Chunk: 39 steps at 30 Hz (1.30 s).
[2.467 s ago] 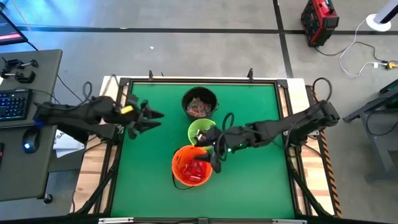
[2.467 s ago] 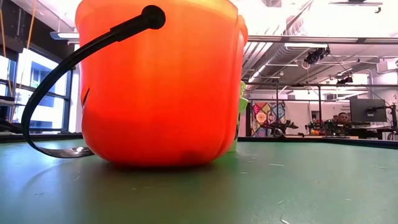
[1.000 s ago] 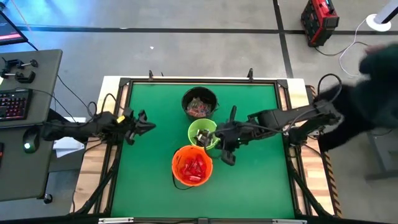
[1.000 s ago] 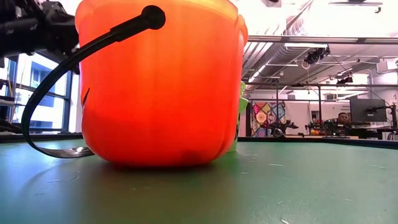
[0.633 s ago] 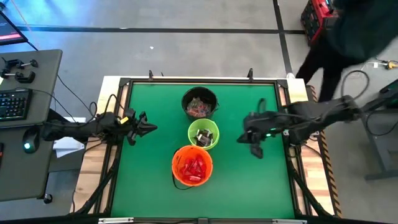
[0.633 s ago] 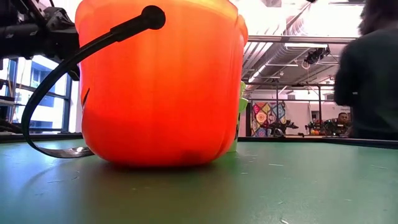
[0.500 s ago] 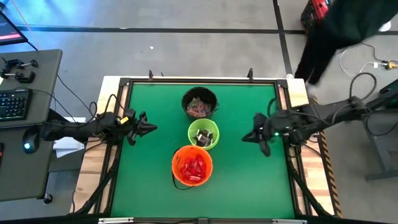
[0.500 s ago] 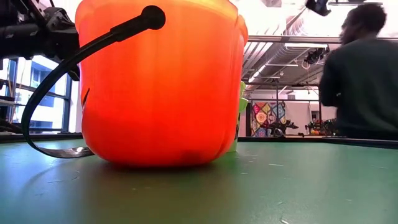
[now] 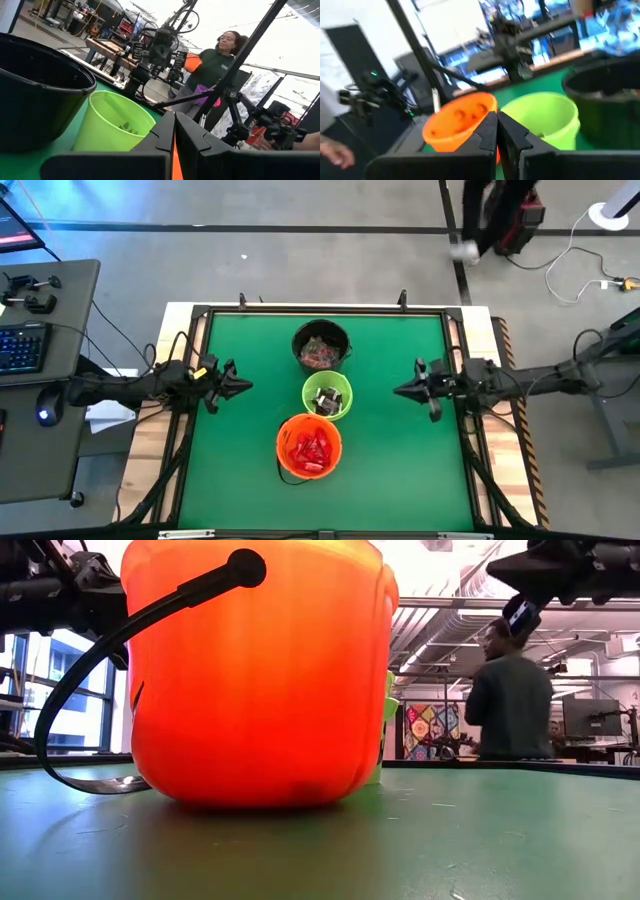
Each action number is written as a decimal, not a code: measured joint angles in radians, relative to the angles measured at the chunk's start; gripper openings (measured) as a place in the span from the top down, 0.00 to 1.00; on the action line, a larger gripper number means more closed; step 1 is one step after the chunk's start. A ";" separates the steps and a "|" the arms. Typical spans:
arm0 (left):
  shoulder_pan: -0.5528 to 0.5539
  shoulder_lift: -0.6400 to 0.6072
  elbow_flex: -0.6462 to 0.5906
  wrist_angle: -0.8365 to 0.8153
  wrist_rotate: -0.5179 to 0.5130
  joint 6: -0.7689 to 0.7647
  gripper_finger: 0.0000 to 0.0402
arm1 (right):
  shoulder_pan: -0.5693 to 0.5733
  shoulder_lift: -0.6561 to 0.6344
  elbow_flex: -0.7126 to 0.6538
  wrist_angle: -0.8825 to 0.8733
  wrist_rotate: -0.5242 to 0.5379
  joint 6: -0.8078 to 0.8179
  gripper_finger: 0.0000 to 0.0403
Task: Sort candy by brand, put in halloween buckets
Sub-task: Return to Home Position
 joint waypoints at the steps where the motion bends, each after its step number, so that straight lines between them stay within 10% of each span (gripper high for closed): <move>1: 0.000 0.000 0.000 0.000 0.000 0.000 0.99 | -0.022 -0.016 -0.015 0.025 -0.030 -0.006 1.00; 12: 0.000 0.000 0.000 0.000 0.000 0.000 0.99 | -0.141 -0.171 -0.142 0.054 -0.229 -0.086 1.00; 24: 0.000 0.000 0.000 0.000 -0.001 0.000 0.99 | -0.131 -0.217 -0.259 0.091 0.016 -0.062 1.00; 39: 0.000 0.000 0.000 -0.003 -0.001 0.000 0.99 | -0.134 -0.189 -0.252 -0.193 0.035 -0.086 1.00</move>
